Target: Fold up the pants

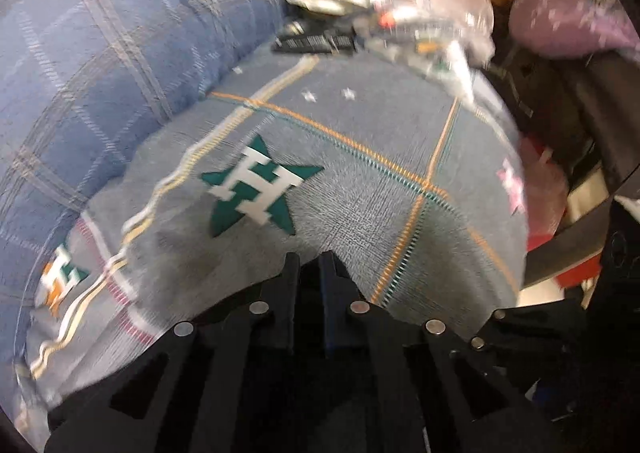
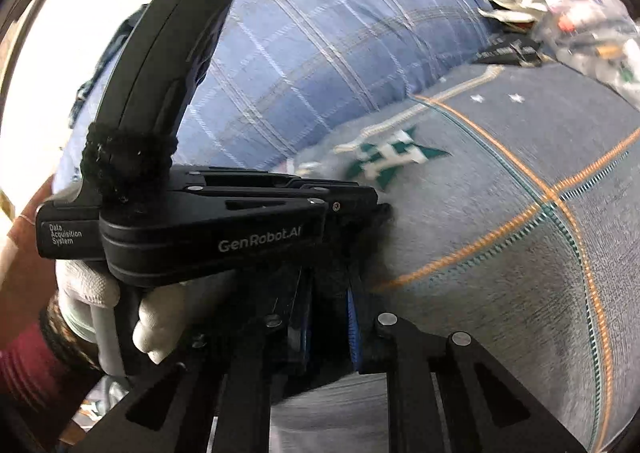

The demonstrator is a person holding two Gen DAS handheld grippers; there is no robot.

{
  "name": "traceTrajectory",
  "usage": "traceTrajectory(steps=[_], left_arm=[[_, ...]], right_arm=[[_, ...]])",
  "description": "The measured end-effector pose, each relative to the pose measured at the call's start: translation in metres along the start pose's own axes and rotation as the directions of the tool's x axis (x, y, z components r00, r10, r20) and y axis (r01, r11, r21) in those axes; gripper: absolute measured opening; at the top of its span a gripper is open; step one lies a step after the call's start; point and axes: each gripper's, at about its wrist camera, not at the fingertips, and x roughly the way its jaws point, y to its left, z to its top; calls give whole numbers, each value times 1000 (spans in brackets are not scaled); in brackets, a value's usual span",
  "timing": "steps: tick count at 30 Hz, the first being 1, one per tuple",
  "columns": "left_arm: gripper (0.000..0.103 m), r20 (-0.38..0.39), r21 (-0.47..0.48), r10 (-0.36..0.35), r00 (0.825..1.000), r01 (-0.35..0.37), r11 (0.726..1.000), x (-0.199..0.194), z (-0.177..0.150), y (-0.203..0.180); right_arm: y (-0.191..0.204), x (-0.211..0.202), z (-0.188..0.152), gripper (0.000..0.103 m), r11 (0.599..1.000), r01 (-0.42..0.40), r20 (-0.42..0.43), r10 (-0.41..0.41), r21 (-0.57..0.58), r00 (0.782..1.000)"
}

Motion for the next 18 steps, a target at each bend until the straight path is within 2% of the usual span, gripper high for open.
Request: traceTrajectory(steps=[4,8,10,14,17,18], left_arm=[[7,94,-92,0,996,9,996,-51,-19,20],[7,175,-226,1,985,39,973,-74,-48,47],[7,200,-319,3,980,62,946,-84,-79,73],[8,197,-523,37,980,73,849,-85,-148,120],[8,182,-604,67,981,57,795,-91,-191,137],[8,192,-614,64,979,69,786,-100,-206,145]], right_arm=[[50,-5,5,14,995,-14,17,16,-95,1000],[105,6,2,14,979,-72,-14,71,-192,997],[134,21,-7,14,965,-115,-63,103,-237,993],[181,67,-38,17,923,-193,-202,130,-332,971],[208,101,-66,25,885,-257,-324,130,-389,937],[214,110,-76,32,875,-270,-356,122,-401,926]])
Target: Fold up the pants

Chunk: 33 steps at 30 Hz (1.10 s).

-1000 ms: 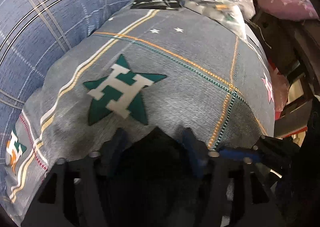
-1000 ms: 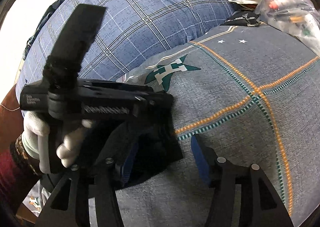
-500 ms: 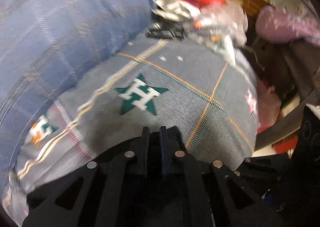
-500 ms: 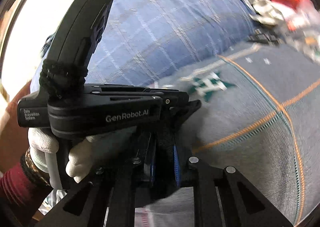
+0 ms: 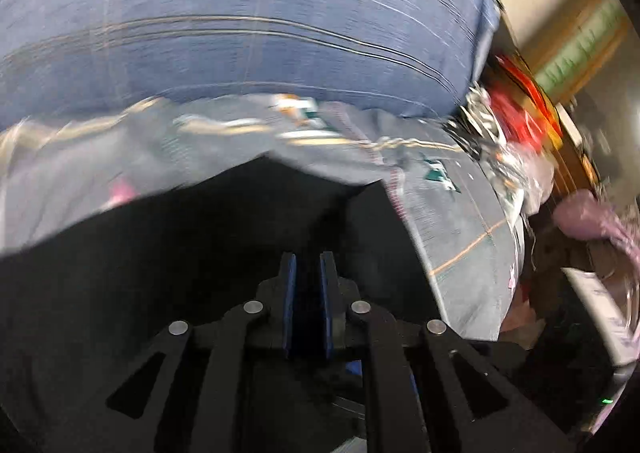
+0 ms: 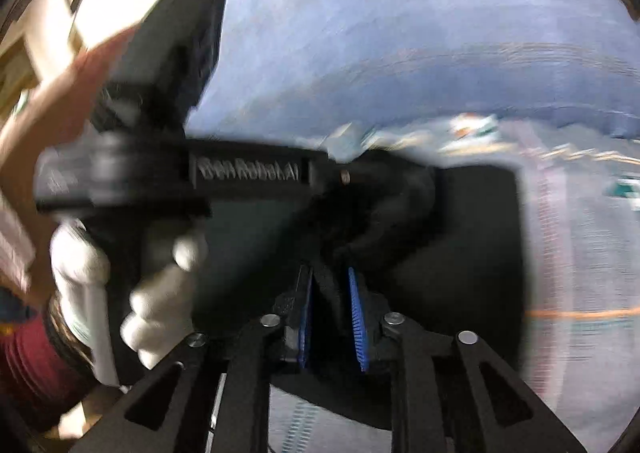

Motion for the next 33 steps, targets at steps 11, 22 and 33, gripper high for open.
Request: traceTrajectory(steps=[11,22,33], left_arm=[[30,223,-190,184,957,-142,971,-105,-74,50],[30,251,-455,343,905,-202,867,-165,-141,135],[30,318,-541,307,897,-94,836,-161,-188,170]], right_arm=[[25,-42,34,47,999,36,95,-37,6,995],[36,34,59,34,994,109,-58,-109,-1,992],[168,99,93,56,984,-18,-225,-23,-179,974]])
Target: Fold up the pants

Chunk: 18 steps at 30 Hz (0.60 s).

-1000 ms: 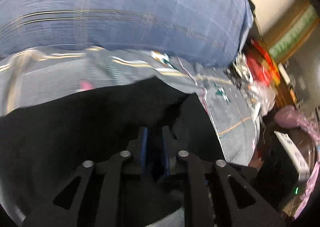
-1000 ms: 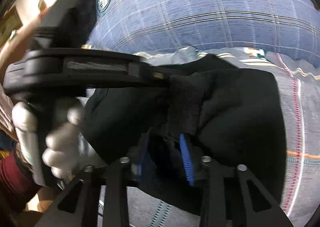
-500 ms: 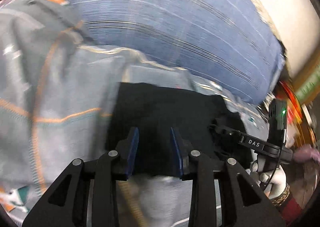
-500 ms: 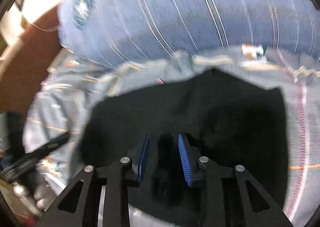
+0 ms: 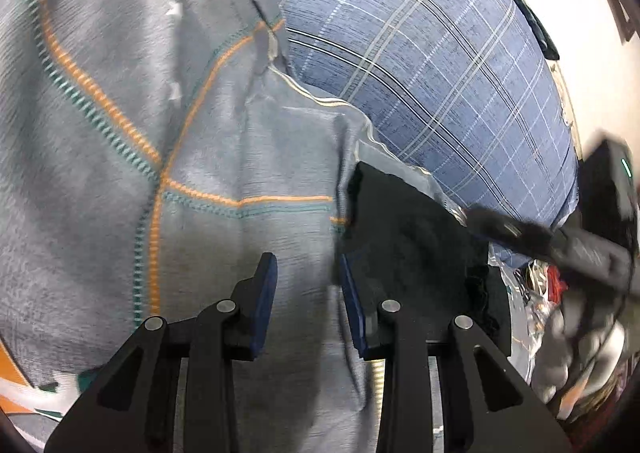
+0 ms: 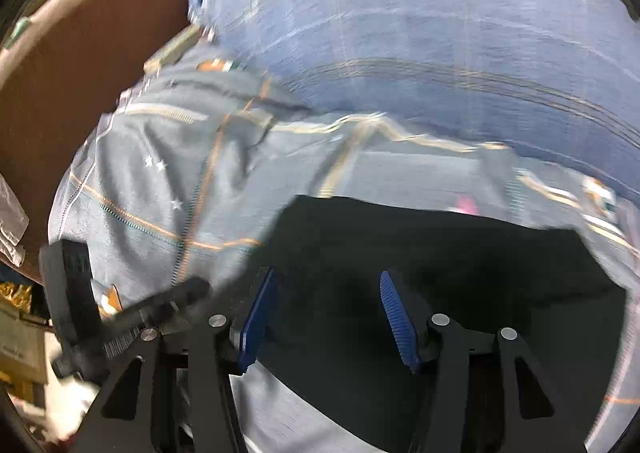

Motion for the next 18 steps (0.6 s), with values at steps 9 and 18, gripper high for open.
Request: traceTrajectory(steps=[9,18], left_arm=[[30,40,-23,-18,999,19,1000,-10,-8,12],[30,65,9,-40,997,39,999,-19,-10,4]], right_arm=[[61,116,37,57,887,404,-159,-442,-222,883],[34,58,29,16,933,341,-81,-351,-113,933]])
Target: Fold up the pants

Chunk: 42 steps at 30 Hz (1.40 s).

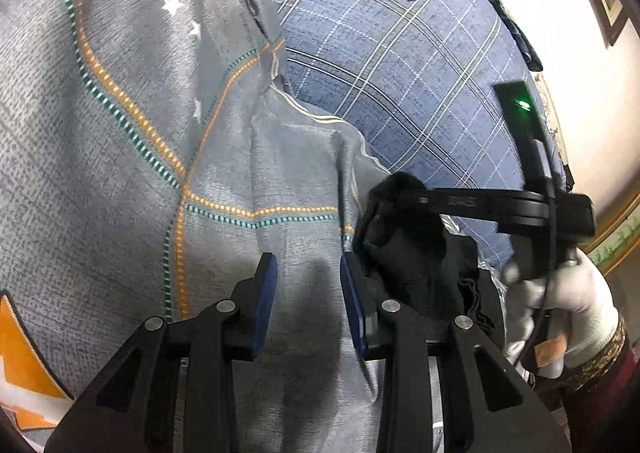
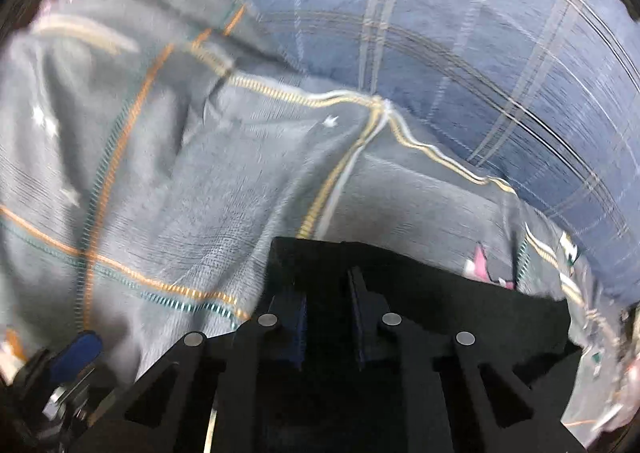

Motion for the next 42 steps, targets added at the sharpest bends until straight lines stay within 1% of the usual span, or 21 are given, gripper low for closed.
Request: traceTrajectory(steps=[2,4,5,6,7,11,13,15,17,18,19,20,21,24,28,32,34,36,37,40,42], left_arm=[[30,-2,19,-11,1000,11,1000,1,3,-10],[41,-7,47,-10,1000,10,999,3,7,-25],[52,-7,63,-12,1000,12,998,4,7,-32],[55,-13,92,-13,1000,14,996,9,10,-43],[55,-19,116,-8,1000,10,993,14,13,-49],[55,-51,270,-5,999,19,963,39,25,-79],[60,-64,321,-34,997,53,946,47,30,-84],[73,-63,369,-51,997,71,927,53,31,-88],[74,-82,415,-56,995,85,906,59,30,-92],[72,-115,452,-52,992,98,886,65,28,-99],[63,-154,474,-44,987,113,873,69,26,-106],[24,-205,485,-43,978,140,863,74,26,-111],[15,-258,485,-30,966,157,860,80,27,-116],[13,-273,491,-20,962,157,857,76,31,-128],[12,-291,431,-72,954,198,880,61,37,-143],[12,-298,419,-107,949,230,878,56,33,-180],[12,-314,409,-135,940,262,874,61,28,-203],[12,-335,404,-158,929,293,867,70,20,-230],[12,-342,404,-162,926,301,864,75,15,-241],[12,-391,404,-173,904,338,850,98,-6,-279],[13,-420,412,-160,893,345,843,119,-26,-307]], right_arm=[[-12,-10,-6,15,999,-28,20,27,18,999],[-20,-18,-8,14,999,-48,39,46,27,998],[-23,-20,-10,14,998,-58,47,56,31,997],[-25,-24,-11,14,997,-70,55,68,34,996],[-28,-30,-12,14,996,-78,66,76,34,995],[-31,-47,-16,14,991,-126,110,122,35,986],[-34,-58,-20,15,989,-146,132,141,25,981],[-38,-68,-23,15,987,-160,147,156,15,977],[-44,-78,-26,15,984,-176,161,172,11,972],[-47,-81,-26,15,981,-192,168,187,14,968],[-50,-84,-27,15,978,-209,171,203,20,964],[-52,-84,-27,15,976,-216,172,208,25,963],[-53,-85,-28,15,975,-220,172,213,27,962],[-64,-83,-31,15,966,-254,181,240,55,954],[-93,-93,-40,15,934,-341,232,311,102,922],[-136,-105,-54,15,897,-413,283,360,156,889],[-166,-108,-68,15,876,-438,314,367,200,876],[-197,-108,-83,15,863,-442,340,351,244,872],[-212,-106,-91,15,854,-447,349,347,266,870],[-261,-97,-118,15,812,-471,381,337,345,861],[-287,-90,-134,15,790,-480,401,326,382,856]])
